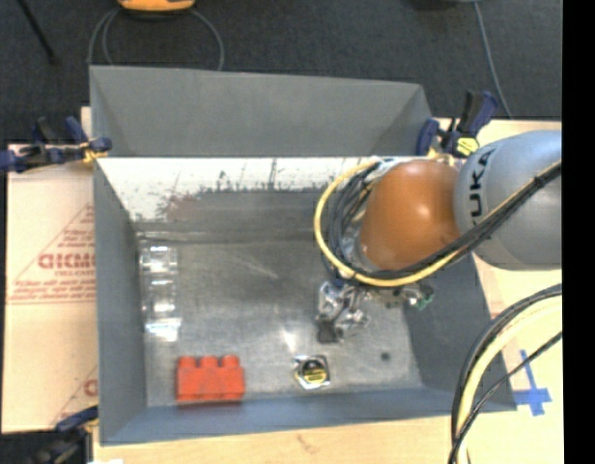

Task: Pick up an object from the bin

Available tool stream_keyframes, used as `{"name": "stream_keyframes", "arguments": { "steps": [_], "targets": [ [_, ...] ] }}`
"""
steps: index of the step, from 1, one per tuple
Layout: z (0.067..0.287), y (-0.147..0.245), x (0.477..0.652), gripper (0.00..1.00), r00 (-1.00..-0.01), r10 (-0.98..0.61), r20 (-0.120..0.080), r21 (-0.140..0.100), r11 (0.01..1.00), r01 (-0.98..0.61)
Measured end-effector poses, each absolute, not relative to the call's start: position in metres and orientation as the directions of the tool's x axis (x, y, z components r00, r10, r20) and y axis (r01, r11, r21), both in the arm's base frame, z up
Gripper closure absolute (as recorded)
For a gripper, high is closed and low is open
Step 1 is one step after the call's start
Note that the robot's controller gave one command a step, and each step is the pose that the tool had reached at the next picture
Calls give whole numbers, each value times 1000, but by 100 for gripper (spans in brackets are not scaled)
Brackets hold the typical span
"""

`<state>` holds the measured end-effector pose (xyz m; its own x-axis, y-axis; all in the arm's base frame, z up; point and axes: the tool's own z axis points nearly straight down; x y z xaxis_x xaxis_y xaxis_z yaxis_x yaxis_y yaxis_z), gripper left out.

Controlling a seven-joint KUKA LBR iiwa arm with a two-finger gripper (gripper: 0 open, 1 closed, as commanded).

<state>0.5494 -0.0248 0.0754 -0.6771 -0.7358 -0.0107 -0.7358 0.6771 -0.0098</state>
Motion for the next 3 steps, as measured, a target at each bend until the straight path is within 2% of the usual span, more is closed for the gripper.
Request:
{"name": "stream_keyframes", "arguments": {
  "steps": [1, 2, 3],
  "targets": [
    [148, -26, 552, 100, -681, -732, -7, -8, 681, -732],
    [162, -27, 554, 100, -686, -728, -4, -5, 686, -728],
    [163, -26, 555, 100, -691, -723, -7, -4, 691, -723]
  ]
}}
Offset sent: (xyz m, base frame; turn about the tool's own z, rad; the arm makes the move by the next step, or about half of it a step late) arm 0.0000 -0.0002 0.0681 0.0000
